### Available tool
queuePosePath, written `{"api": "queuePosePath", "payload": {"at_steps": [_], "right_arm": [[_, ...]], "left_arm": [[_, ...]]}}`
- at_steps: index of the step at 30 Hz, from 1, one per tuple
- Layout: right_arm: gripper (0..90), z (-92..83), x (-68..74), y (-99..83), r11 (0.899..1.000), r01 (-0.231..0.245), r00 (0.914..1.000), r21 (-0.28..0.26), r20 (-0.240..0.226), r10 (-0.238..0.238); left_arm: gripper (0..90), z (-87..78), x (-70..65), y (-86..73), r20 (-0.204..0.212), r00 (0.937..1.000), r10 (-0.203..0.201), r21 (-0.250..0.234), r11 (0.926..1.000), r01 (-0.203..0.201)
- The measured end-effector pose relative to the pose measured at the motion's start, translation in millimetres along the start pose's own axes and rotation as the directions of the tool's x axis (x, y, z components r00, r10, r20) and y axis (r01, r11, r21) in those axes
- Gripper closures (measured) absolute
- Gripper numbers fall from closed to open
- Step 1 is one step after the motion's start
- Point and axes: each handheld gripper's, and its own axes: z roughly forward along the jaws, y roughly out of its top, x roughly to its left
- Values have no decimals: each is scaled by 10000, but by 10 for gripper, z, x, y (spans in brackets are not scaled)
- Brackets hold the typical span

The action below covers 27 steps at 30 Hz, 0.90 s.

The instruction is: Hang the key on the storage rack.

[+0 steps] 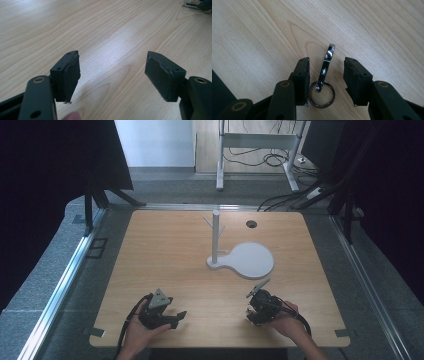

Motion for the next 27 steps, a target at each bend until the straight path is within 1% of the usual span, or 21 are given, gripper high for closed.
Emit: {"api": "queuePosePath", "payload": {"at_steps": [9, 17, 19, 20, 21, 25, 26, 27], "right_arm": [[606, 40, 8, 10, 9999, -44, 9999, 135, 120, 42], [634, 25, 53, -12, 9996, -10, 9992, 294, 392, -2], [669, 17, 58, -22, 9994, -25, 9994, 346, 355, 13], [669, 17, 58, -22, 9994, -25, 9994, 346, 355, 13], [696, 15, 45, -24, 9993, -87, 9995, 355, 309, 76], [732, 16, 24, -20, 9991, -234, 9994, 345, 279, 225], [767, 16, 17, -14, 9989, -277, 9993, 385, 256, 268], [779, 17, 15, -13, 9988, -265, 9993, 404, 264, 254]], "left_arm": [[288, 5, 1, -3, -10, 10000, -5, 19, 10000, 5], [288, 4, 3, -4, -18, 10000, -11, 23, 10000, 11], [288, 13, -3, -5, -2, 10000, 1, 51, 10000, -1], [288, 13, -3, -5, -2, 10000, 1, 51, 10000, -1], [288, 17, -5, -5, -4, 10000, 11, 57, 10000, -11], [288, 21, -4, -7, -10, 10000, 9, 69, 10000, -9], [288, 22, -2, -9, -16, 10000, -1, 66, 10000, 2], [288, 22, -2, -9, -16, 10000, -1, 66, 10000, 2]]}}
